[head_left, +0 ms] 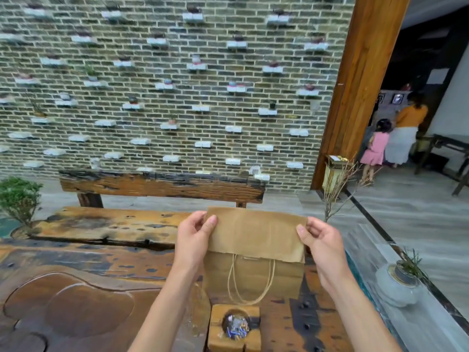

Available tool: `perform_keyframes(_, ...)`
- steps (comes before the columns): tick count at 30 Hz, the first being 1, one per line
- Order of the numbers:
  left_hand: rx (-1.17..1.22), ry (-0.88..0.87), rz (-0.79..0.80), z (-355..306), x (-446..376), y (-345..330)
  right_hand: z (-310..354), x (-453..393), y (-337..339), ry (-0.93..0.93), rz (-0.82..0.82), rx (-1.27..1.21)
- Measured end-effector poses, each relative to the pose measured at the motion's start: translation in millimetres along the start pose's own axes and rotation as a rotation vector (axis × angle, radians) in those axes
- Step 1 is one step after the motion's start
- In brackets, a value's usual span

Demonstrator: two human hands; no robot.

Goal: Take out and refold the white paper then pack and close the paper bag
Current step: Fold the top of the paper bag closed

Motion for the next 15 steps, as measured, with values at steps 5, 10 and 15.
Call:
perform_keyframes(5, 0.116, -0.085, 0.001, -73.6, -22.2, -3.2, 83.9, -17.3, 5.6, 0.203, -0.018, 0.056)
perform_keyframes(10, 0.165, -0.164, -0.034, -129.7, -37.8, -4.3, 150.2, -24.0, 10.2, 0.341, -0.039, 0.05)
perform_keyframes(15, 0.206, -0.205, -0.068, -156.8, -37.2, 3.5, 184.6, -18.8, 7.7, 0.427, -0.019, 0.025)
Point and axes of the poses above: each hand's wrist, its own x-axis away from the middle knuckle, its own y-axis out of the back of the hand, z = x × y, the point moved 6 cm from there along -x, towards the middle knuckle, and after that the axes turned 2 degrees about x, right-handed, at the moved point
